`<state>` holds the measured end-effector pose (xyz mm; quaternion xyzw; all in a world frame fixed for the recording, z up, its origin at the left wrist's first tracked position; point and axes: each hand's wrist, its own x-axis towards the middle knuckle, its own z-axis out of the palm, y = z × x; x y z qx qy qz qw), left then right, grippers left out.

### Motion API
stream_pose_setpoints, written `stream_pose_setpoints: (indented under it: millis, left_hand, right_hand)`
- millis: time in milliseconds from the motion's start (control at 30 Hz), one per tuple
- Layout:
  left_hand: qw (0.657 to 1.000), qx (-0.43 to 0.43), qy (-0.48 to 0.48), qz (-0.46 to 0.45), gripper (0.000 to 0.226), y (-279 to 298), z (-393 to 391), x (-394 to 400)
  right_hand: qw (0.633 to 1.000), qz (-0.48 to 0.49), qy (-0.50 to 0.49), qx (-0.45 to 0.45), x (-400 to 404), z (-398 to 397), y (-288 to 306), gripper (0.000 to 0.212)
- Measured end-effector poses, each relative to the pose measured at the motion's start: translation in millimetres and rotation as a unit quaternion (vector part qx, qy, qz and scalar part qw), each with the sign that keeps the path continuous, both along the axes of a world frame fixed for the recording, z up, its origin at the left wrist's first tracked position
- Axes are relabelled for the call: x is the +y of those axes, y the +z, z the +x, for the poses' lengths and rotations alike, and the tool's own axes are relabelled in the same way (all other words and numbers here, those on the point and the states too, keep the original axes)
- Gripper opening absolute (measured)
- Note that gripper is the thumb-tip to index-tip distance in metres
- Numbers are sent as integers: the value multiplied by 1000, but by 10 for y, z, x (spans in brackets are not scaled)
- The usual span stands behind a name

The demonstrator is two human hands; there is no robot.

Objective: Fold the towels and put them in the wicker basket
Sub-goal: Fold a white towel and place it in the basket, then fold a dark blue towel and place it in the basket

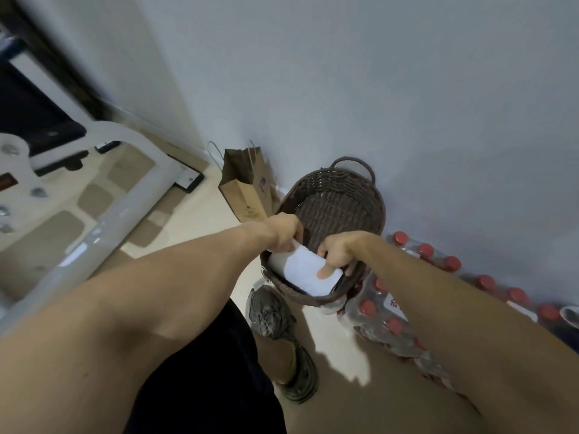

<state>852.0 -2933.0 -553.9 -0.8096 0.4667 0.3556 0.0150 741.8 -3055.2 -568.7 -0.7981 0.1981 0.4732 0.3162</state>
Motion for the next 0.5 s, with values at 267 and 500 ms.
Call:
stream_pose_setpoints:
  millis: [267, 500]
  left_hand:
    - [995, -64, -69, -41, 29, 0, 9, -47]
    - [998, -11, -60, -7, 18, 30, 30, 8]
  right_hand:
    - [979, -41, 34, -197, -23, -84, 17, 47]
    - [964, -86, 30, -250, 6, -162, -56, 40]
